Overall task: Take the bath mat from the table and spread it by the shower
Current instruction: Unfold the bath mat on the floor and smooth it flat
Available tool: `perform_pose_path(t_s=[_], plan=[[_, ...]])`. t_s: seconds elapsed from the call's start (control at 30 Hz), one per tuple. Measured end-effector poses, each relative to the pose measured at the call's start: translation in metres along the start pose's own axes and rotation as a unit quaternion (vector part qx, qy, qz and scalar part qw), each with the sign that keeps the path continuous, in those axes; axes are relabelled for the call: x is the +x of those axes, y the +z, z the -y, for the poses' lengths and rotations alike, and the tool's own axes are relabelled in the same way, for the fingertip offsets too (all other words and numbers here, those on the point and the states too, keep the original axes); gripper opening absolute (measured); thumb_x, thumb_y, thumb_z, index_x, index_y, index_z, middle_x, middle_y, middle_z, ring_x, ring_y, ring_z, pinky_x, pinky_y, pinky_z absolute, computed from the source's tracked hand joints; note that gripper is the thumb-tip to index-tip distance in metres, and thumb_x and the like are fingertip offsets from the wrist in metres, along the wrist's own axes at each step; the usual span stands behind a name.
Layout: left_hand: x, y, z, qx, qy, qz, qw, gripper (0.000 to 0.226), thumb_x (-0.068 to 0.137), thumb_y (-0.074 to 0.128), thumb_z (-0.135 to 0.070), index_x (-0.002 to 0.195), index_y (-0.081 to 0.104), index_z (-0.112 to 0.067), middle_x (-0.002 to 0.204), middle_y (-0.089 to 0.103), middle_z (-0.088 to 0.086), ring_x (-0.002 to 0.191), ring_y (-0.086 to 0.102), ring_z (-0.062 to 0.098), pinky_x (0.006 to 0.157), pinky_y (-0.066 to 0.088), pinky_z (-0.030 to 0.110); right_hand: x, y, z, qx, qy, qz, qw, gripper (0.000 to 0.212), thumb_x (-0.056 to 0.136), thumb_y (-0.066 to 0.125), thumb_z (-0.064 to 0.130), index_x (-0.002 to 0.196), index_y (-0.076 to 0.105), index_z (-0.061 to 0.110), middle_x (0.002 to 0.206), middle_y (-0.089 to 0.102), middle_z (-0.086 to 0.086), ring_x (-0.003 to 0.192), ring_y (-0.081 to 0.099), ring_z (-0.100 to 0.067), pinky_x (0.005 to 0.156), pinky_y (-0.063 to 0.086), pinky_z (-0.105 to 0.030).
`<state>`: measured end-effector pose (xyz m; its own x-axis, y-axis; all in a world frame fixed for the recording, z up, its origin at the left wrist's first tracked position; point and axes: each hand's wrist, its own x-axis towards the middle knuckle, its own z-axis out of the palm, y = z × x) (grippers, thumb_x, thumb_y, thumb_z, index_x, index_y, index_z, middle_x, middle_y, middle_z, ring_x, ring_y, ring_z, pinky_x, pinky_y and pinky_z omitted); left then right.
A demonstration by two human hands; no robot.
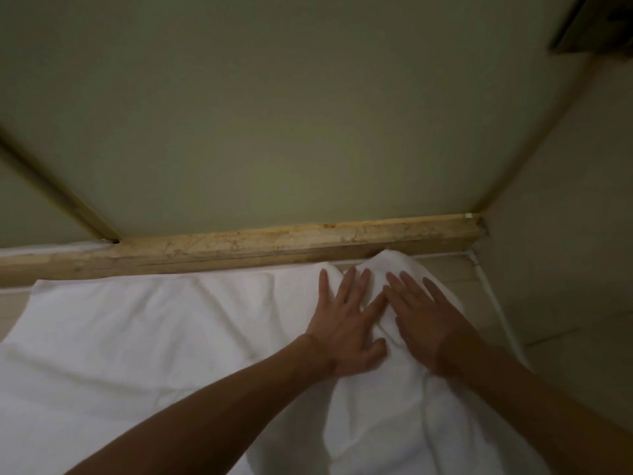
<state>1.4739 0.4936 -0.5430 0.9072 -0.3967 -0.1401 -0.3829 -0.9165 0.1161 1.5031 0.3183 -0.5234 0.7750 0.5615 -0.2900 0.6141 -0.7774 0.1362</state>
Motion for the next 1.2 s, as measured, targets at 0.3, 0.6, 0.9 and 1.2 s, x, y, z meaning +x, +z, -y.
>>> perform_pose_path(t_s=[0.3, 0.6, 0.9, 1.2], plan=[[-0.020, 0.024, -0.010, -0.047, -0.127, -0.063, 0.989, 0.081, 0.087, 0.018, -0.067, 0.151, -0.015, -0.030, 0.156, -0.029, 0.013, 0.140, -0.033, 0.034, 0.105, -0.023, 0.064, -0.019, 0.008, -0.007, 0.068, 0.094, 0.020, 0.993, 0.078, 0.099, -0.001, 0.044, 0.129, 0.052, -0.005, 0.135, 0.050, -0.024, 0.118, 0.054, -0.043, 0.093, 0.040, -0.066], [0.008, 0.019, 0.000, -0.012, -0.114, 0.011, 0.993, 0.079, 0.084, 0.008, -0.072, 0.150, -0.012, -0.033, 0.158, -0.022, 0.013, 0.142, -0.026, 0.038, 0.102, -0.021, 0.069, -0.011, 0.025, -0.025, 0.105, 0.165, 0.048, 0.980, 0.065, 0.098, 0.012, 0.047, 0.148, -0.018, 0.017, 0.157, -0.021, -0.001, 0.145, -0.014, -0.021, 0.117, 0.001, -0.049], [0.006, 0.020, 0.002, -0.019, -0.099, -0.006, 0.995, 0.080, 0.085, 0.013, -0.072, 0.152, -0.008, -0.032, 0.159, -0.020, 0.013, 0.143, -0.024, 0.036, 0.104, -0.017, 0.068, -0.007, 0.018, -0.012, 0.116, 0.143, 0.002, 0.983, 0.085, 0.080, -0.023, 0.061, 0.149, -0.006, 0.014, 0.157, -0.012, -0.014, 0.146, -0.003, -0.032, 0.117, 0.003, -0.052], [-0.044, 0.019, -0.040, -0.042, -0.072, 0.006, 0.997, 0.080, 0.086, 0.014, -0.071, 0.153, 0.003, -0.028, 0.161, -0.006, 0.015, 0.146, -0.014, 0.037, 0.106, -0.020, 0.065, -0.030, 0.021, 0.015, 0.146, 0.114, -0.013, 0.983, 0.063, 0.099, 0.020, 0.047, 0.150, 0.014, 0.011, 0.158, 0.009, -0.017, 0.145, 0.008, -0.033, 0.116, 0.005, -0.045]])
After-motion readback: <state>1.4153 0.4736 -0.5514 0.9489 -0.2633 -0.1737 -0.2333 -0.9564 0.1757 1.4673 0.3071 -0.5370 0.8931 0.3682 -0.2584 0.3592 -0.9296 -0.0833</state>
